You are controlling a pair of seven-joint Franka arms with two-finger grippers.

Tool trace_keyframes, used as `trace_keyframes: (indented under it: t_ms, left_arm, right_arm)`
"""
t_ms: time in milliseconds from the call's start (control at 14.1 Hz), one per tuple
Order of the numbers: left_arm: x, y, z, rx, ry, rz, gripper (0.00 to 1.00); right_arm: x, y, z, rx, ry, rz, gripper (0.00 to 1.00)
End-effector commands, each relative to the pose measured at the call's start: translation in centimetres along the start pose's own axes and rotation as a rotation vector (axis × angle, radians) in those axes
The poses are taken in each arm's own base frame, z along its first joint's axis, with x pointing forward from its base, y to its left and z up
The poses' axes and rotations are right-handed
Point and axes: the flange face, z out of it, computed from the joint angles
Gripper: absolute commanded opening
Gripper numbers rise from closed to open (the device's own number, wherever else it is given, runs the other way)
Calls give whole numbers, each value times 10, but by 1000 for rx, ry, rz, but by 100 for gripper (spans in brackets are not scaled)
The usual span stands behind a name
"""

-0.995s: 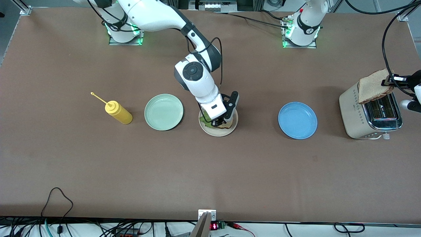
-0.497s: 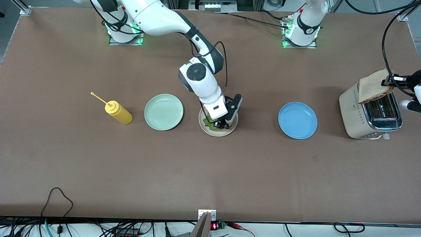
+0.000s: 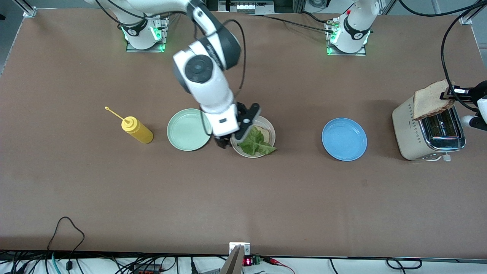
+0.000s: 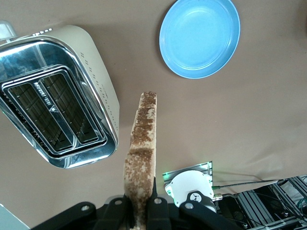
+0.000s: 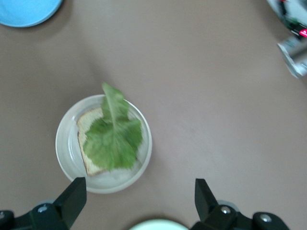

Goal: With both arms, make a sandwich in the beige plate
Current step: 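Open the right gripper to release the lettuce and lift away, then withdraw the right gripper while the left gripper lifts the bread slice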

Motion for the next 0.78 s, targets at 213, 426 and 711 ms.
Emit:
trace_keyframes:
  t_ms: [213, 426, 711]
  left_arm:
    - [-1, 16, -4, 30, -26, -15, 1]
    - [5, 43, 0, 16, -59, 32, 1]
    - [28, 88, 17, -127, -82, 4, 1]
  right_arm:
    - [-50, 65, -62, -16, -65, 426, 100]
    - [-74, 85, -71, -50, -103, 867, 100]
    - [-130, 146, -97, -152, -136, 1000, 100]
